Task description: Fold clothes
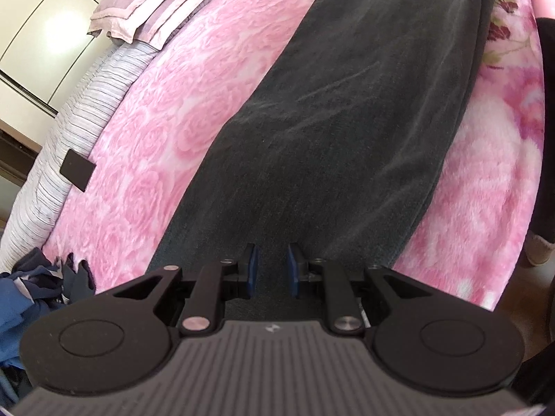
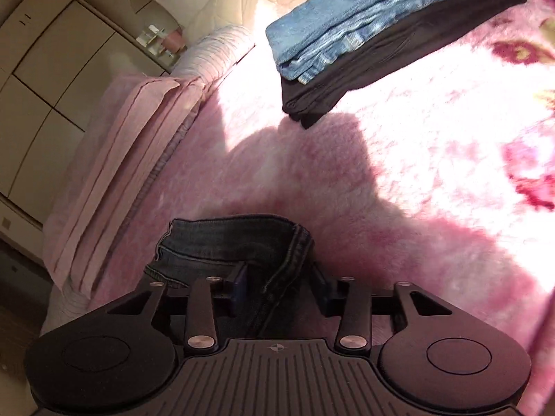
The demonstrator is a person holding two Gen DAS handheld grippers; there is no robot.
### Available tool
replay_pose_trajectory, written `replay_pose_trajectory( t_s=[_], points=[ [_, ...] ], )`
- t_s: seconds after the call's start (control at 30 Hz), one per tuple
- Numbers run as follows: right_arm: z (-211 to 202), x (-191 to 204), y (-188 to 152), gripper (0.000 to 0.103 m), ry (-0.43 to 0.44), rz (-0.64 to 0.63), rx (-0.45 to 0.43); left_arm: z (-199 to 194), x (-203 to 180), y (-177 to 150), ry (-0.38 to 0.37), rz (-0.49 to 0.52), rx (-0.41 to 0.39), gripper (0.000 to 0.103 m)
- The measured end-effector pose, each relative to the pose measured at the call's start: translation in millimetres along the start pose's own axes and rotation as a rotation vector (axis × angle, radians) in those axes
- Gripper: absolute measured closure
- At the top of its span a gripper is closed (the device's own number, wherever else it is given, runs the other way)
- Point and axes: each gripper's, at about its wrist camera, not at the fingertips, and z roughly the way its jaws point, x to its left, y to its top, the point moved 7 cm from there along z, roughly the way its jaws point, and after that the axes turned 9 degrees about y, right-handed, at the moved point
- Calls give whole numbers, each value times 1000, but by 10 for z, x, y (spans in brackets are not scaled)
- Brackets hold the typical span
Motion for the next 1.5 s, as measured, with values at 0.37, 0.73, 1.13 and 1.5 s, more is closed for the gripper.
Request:
replay_pose_trajectory(
  t_s=[0.37,0.73,1.13,1.5],
  points=[
    [-783,1095,-1545,54,273,-317,273,-258,5,-237,49,-52,-15,86],
    [-991,1421,-2052,54,118,-594,303,-561,292,-617,132,-177,-21,84],
    [-601,1735,-2566,54,98,-771,476,-663,576,-1530,189,-418,94,82],
    [-451,3099,-3751,54,419,-1027,580,-723,989,-1595,226,-552,-15,82]
  ],
)
